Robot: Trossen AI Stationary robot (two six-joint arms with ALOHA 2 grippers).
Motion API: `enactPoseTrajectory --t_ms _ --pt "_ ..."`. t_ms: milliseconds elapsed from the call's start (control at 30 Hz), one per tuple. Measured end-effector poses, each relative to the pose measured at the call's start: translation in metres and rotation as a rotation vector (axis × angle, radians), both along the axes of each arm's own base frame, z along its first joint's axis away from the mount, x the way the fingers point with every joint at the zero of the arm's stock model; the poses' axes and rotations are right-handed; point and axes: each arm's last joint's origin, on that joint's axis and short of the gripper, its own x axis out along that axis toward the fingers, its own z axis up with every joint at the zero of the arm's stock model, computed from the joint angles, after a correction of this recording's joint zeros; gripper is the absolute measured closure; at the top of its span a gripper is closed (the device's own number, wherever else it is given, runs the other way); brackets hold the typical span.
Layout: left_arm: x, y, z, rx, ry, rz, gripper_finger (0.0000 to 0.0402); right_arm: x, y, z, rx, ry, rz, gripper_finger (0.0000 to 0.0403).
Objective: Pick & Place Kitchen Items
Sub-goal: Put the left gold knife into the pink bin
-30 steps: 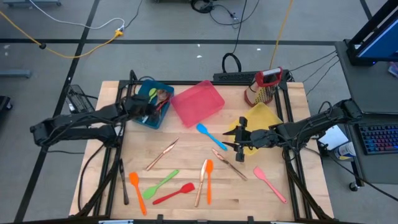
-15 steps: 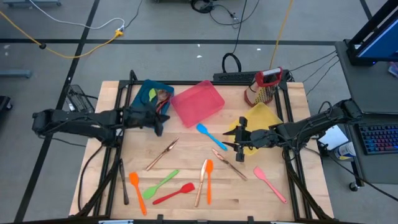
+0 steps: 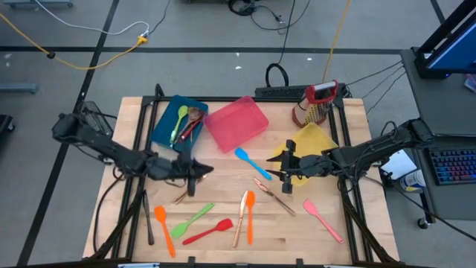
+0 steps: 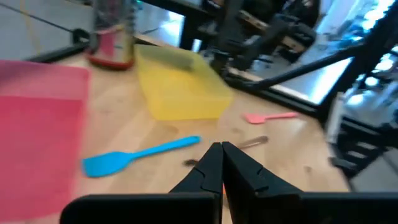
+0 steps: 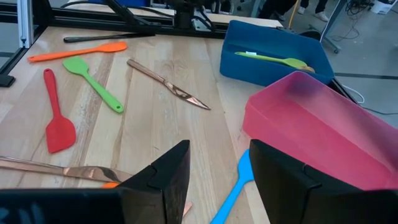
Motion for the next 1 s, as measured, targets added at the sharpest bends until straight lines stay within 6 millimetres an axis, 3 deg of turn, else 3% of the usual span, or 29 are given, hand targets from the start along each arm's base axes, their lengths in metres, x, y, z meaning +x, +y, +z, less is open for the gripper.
enactPoseTrajectory --t_ms 133,367,600,1000 --pt "0.005 -0.009 -0.01 -0.01 0.025 -0.005 0.0393 0.0 0.0 -0.001 0.016 0.007 -0.009 0.0243" --pt "0.014 -0.005 -0.025 -0.066 0.081 0.047 0.0391 -0.002 -0.001 -0.009 0.019 0.018 -0.012 0.0243" --pt "0.017 0.001 -0.027 0.013 0.096 0.051 0.037 -0.008 -0.002 -0.028 0.016 0.071 -0.02 0.0243" --pt "0.02 0.013 -0.027 0.04 0.11 0.085 0.0369 -0.008 -0.002 -0.028 0.03 0.066 -0.026 0.0243"
